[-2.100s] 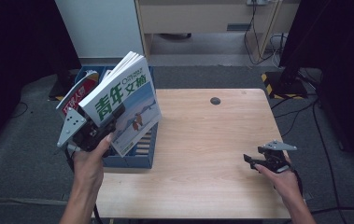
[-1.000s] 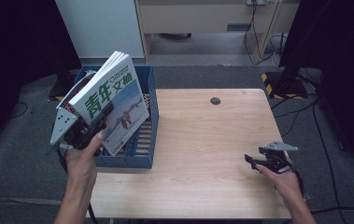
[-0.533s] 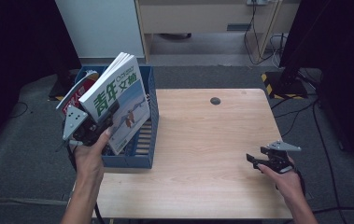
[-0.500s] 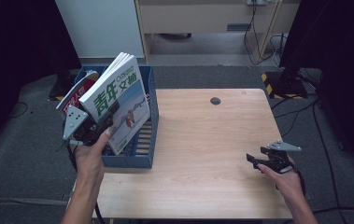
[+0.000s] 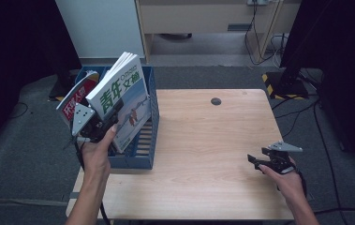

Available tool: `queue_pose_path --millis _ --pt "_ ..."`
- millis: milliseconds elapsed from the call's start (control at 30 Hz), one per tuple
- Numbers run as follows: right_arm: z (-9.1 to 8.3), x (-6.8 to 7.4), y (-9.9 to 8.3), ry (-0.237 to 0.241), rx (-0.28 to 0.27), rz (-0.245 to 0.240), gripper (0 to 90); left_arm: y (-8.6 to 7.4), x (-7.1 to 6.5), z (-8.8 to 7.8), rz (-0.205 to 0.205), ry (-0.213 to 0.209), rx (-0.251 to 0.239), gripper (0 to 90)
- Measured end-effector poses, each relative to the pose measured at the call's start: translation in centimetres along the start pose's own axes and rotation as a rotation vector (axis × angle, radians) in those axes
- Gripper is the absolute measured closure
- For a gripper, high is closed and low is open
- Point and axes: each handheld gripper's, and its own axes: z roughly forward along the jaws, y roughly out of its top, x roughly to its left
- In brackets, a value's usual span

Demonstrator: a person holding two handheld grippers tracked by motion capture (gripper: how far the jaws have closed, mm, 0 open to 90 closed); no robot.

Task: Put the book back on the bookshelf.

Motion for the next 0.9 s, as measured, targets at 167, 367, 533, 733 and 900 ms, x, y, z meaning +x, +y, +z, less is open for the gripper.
queue_pose_path --millis 167,367,533,733,900 --pt "0.0 -0.1 -0.1 -0.004 0.002 0.002 25.8 -0.4 0.1 0.3 -0.012 0.006 -0.002 73.6" --pt "0.0 -0.3 -0.2 -0.005 0.003 0.01 26.1 -0.6 0.1 0.8 -0.014 0.024 -0.004 73.7" --pt "0.1 -0.3 -0.3 -0.006 0.008 0.019 26.1 -0.8 0.2 1.1 -0.018 0.028 0.001 73.6" --pt "0.0 -0.4 -0.5 -0.004 0.008 0.025 26.3 -1.1 0.2 1.8 -0.022 0.034 0.012 73.7" --pt "0.0 -0.5 -0.5 -0.006 0.009 0.026 26.3 -1.4 -0.1 2.3 -0.038 0.034 0.016 73.6"
